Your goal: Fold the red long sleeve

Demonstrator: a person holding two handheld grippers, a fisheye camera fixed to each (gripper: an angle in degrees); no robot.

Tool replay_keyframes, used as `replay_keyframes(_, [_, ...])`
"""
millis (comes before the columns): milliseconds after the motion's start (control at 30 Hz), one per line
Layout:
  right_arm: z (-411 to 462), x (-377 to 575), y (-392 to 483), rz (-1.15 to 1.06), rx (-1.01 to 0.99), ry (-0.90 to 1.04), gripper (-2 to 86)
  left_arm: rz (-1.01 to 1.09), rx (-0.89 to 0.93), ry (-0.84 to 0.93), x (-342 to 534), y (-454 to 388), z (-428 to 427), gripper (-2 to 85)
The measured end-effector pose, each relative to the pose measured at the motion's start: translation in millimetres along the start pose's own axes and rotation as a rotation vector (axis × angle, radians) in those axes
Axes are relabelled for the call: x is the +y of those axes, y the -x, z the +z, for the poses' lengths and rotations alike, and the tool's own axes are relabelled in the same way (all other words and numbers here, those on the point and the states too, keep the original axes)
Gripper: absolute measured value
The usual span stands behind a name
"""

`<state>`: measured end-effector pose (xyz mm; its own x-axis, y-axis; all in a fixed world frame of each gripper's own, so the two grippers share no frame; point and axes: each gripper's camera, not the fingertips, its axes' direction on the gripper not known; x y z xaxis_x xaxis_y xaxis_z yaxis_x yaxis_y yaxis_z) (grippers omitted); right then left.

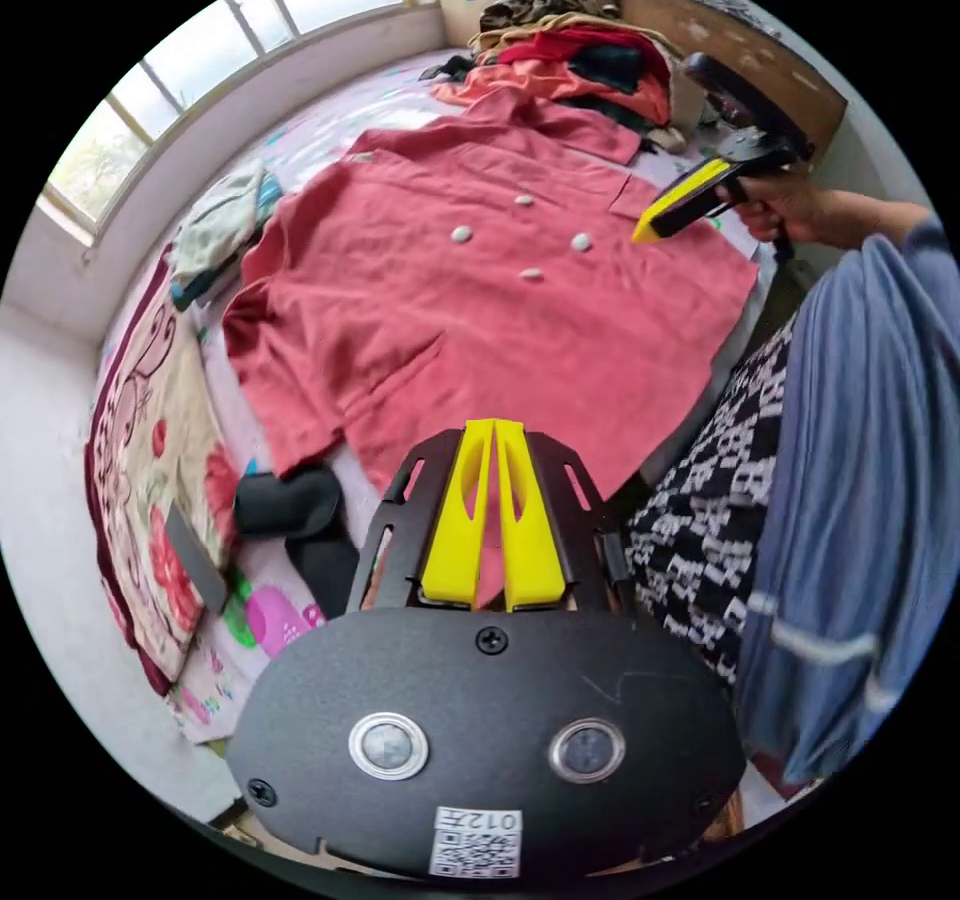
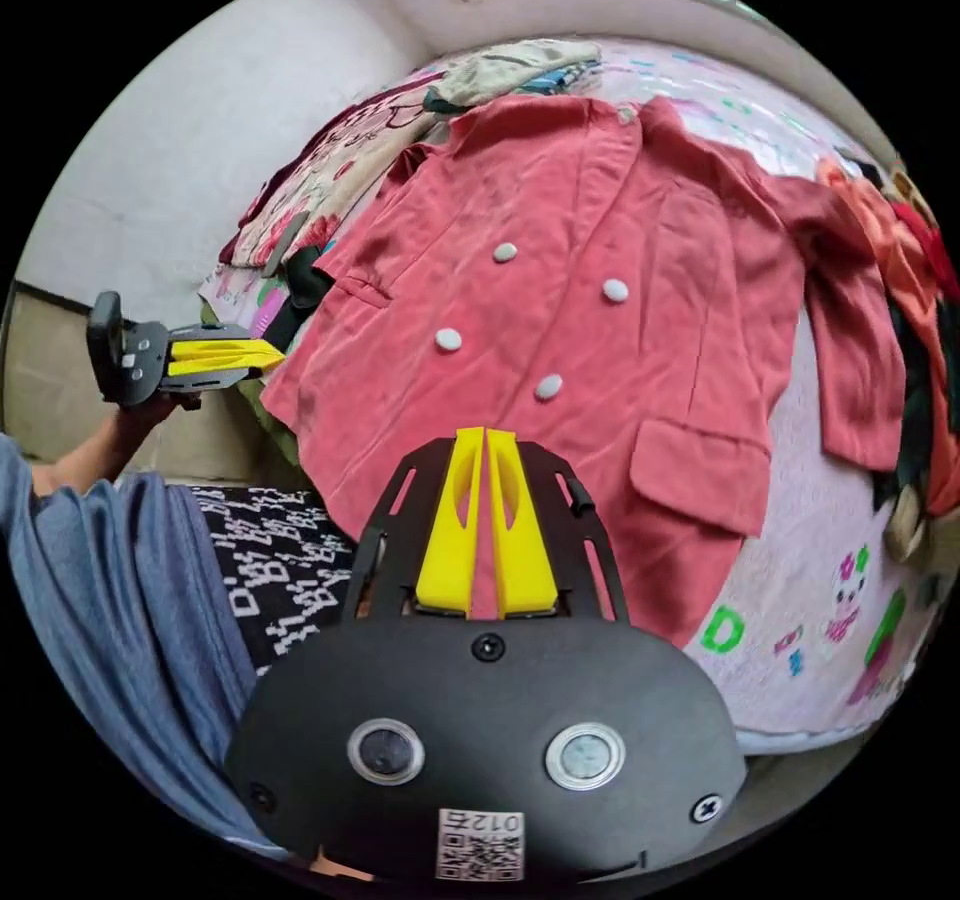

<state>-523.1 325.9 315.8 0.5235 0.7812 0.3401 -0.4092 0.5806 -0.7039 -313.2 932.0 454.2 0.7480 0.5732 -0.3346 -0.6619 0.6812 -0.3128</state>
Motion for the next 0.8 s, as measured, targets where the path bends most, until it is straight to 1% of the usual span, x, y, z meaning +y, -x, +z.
replay_keyframes(67, [27.1,-36.8,23.5,-0.107,0.164,0.063,0.2,0.032,0.019,-0.007,-59.9,-5.1,24.6,0.1])
replay_keyframes(100, [34.6,-43.0,28.3,-0.13,0.201,0.086,0.2,0.038,0.005,0.017,-71.5,-6.2,32.4,0.1])
replay_keyframes(167, [62.2,-58.8,40.8,-0.193,0.312,0.19,0.2,0.07,-0.089,0.111,-102.1,-9.8,61.6,0.1])
replay_keyframes(200, [67.4,-61.1,42.3,-0.201,0.324,0.215,0.2,0.074,-0.096,0.137,-106.6,-9.7,68.3,0.1])
replay_keyframes(267, [66.8,-69.1,49.6,-0.223,0.309,0.227,0.3,0.08,-0.083,0.239,-117.0,-6.4,89.2,0.1])
replay_keyframes(333, [66.6,-75.7,55.9,-0.251,0.31,0.249,0.5,0.061,-0.079,0.285,-119.6,-2.3,98.4,0.2])
replay_keyframes(500, [60.7,-92.1,62.3,-0.282,0.284,0.284,1.0,0.019,-0.092,0.243,-127.3,4.5,101.8,0.3])
replay_keyframes(633, [48.1,-107.5,50.2,-0.271,0.213,0.302,1.1,-0.019,-0.09,0.188,-129.5,12.6,102.7,0.3])
replay_keyframes(700, [40.9,-111.5,42.3,-0.264,0.181,0.294,1.0,-0.059,-0.05,0.16,-129.0,22.9,103.0,0.2])
replay_keyframes(800, [27.5,-116.5,26.0,-0.212,0.136,0.262,0.6,-0.164,0.06,0.115,-127.2,45.2,105.2,0.1])
